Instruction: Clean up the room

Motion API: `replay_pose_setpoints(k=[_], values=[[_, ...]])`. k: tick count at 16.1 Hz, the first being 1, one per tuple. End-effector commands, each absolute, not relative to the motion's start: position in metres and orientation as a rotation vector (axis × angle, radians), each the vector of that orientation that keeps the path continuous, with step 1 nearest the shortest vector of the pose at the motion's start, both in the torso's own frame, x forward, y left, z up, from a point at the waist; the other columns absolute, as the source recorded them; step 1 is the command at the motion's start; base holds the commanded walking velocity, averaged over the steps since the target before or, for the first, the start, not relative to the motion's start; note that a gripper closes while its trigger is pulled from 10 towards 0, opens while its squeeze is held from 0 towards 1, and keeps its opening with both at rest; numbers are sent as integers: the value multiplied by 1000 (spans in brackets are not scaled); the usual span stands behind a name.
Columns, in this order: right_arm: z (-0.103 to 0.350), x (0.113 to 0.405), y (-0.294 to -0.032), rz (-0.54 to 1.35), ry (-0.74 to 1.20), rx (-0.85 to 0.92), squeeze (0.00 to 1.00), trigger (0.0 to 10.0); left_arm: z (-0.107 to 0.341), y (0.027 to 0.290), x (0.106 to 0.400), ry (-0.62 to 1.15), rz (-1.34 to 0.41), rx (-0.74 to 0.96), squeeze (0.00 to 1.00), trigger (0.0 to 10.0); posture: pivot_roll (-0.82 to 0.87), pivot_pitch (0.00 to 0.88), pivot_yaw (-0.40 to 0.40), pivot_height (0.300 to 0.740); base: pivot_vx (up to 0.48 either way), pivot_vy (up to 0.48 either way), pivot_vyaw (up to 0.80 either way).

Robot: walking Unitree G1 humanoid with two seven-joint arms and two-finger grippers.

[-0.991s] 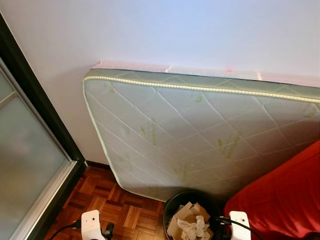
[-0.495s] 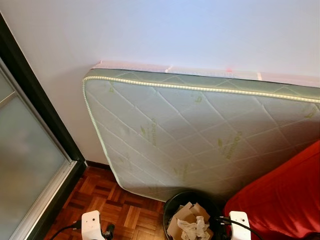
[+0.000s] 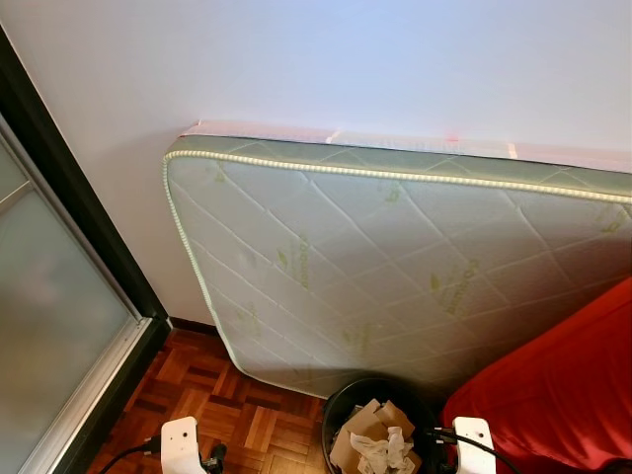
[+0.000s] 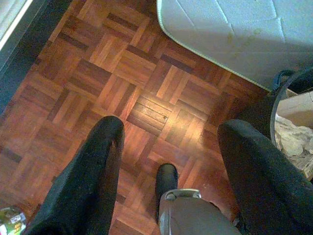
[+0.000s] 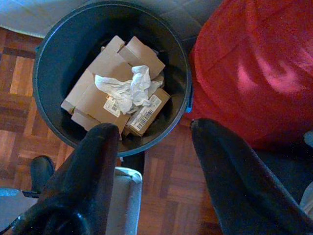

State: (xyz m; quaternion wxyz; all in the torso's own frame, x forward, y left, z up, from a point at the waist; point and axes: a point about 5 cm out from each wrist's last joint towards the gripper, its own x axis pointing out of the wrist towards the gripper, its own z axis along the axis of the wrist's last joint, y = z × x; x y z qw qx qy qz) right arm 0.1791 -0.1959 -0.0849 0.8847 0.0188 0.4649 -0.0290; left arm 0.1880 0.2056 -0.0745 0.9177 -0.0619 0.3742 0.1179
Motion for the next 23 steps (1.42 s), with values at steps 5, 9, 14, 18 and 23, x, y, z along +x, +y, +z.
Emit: replay_pose_setpoints(k=[5,9,14,18,23], values=[[-86,177,-196,-58,975,36,0,10000,-78,205,182,802,236,-116,0,10000,52,0,7,740,-48,0,0],[-86,177,-196,-56,974,36,0,10000,-78,204,182,801,234,-115,0,10000,53,0,6,740,-247,0,0],[-86,176,-196,-55,975,37,0,10000,-78,205,182,801,235,-114,0,10000,55,0,3,740,-248,0,0],[-86,176,-196,-53,976,38,0,10000,-78,205,181,800,236,-114,0,10000,56,0,2,740,-249,0,0],[-86,177,-197,-55,974,40,0,10000,-78,205,182,797,237,-115,0,10000,56,0,-1,740,-250,0,0]])
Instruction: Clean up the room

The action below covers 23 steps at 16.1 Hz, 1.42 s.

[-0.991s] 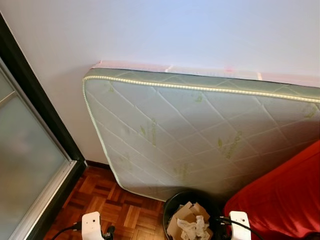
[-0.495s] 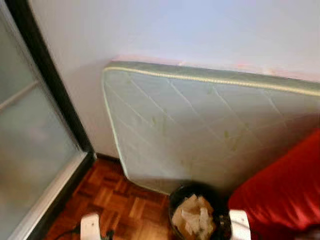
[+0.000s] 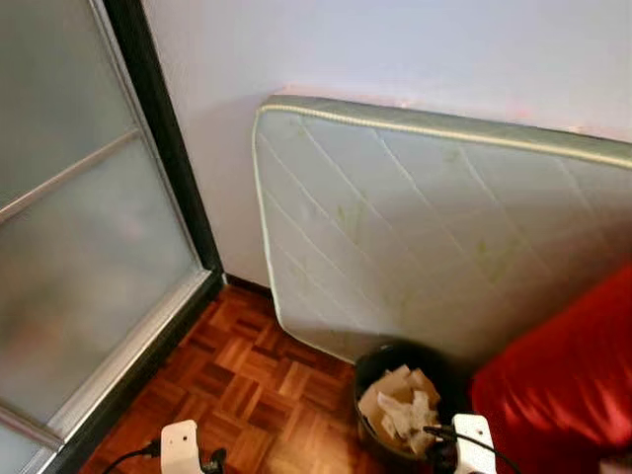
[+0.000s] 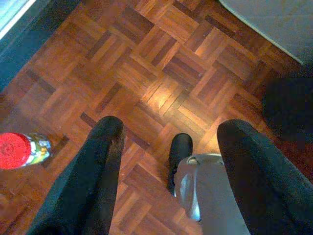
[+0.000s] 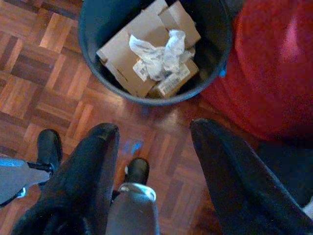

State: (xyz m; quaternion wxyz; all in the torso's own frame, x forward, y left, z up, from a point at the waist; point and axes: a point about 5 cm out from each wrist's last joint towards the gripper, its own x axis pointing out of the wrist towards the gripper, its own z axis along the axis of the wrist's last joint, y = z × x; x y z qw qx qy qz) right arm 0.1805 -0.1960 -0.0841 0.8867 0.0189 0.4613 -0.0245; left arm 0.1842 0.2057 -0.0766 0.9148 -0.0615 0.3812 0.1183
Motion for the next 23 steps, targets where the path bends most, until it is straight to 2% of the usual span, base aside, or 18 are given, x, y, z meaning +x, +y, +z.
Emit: replay_pose_setpoints(k=[1,21,23], values=[[-86,177,-197,-55,973,40,0,10000,-78,206,182,796,237,-115,0,10000,56,0,-2,740,-247,0,0],[-86,178,-196,-54,979,48,0,10000,-76,205,186,789,232,-104,0,10000,60,0,-5,740,-12,0,0],[-86,177,-196,-50,987,44,0,10000,-76,205,186,789,232,-105,0,10000,61,0,-6,740,0,0,-794]])
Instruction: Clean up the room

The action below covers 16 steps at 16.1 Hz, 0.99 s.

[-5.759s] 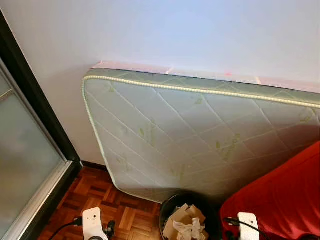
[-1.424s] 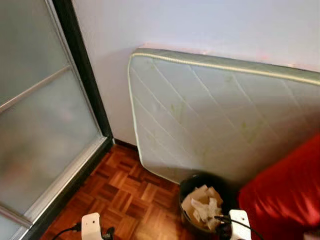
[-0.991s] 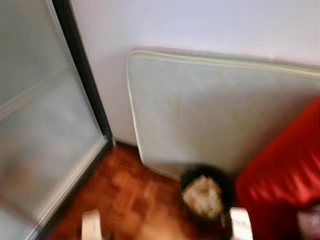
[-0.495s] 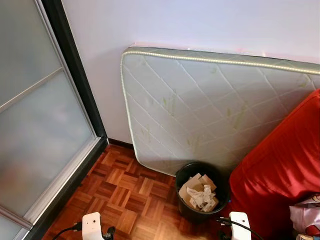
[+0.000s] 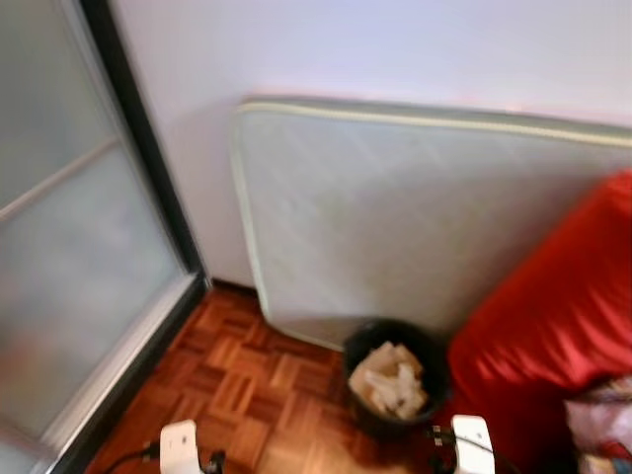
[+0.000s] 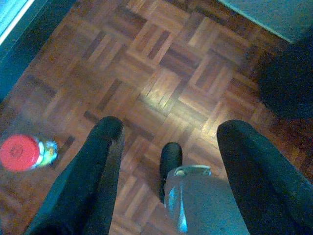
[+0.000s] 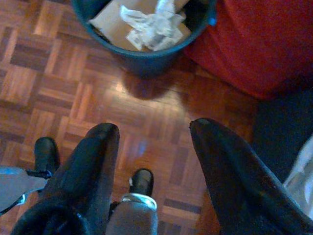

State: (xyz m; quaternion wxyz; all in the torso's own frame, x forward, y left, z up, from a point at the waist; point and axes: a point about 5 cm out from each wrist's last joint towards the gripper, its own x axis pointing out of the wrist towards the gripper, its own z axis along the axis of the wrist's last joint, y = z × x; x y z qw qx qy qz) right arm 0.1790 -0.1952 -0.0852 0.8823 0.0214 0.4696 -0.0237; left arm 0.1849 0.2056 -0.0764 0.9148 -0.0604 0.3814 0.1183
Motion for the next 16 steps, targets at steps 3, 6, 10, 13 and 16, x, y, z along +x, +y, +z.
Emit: replay_pose_setpoints(k=[3,6,10,13,16], values=[[-86,177,-195,-47,990,43,0,10000,-76,206,186,795,231,-100,0,10000,62,0,-6,740,0,0,-800],[-86,178,-197,-48,991,40,0,10000,-76,206,185,796,234,-100,0,10000,62,0,-5,740,0,0,-800],[-84,176,-209,-58,993,35,0,10000,-76,207,185,798,229,-93,0,10000,62,0,-4,740,0,0,-800],[-84,176,-208,-55,992,36,0,10000,-76,207,186,802,217,-62,0,10000,61,0,-4,740,0,-320,-800],[-86,177,-194,-38,995,40,0,10000,-77,205,185,807,211,-65,0,10000,62,0,-5,740,0,-160,-800]])
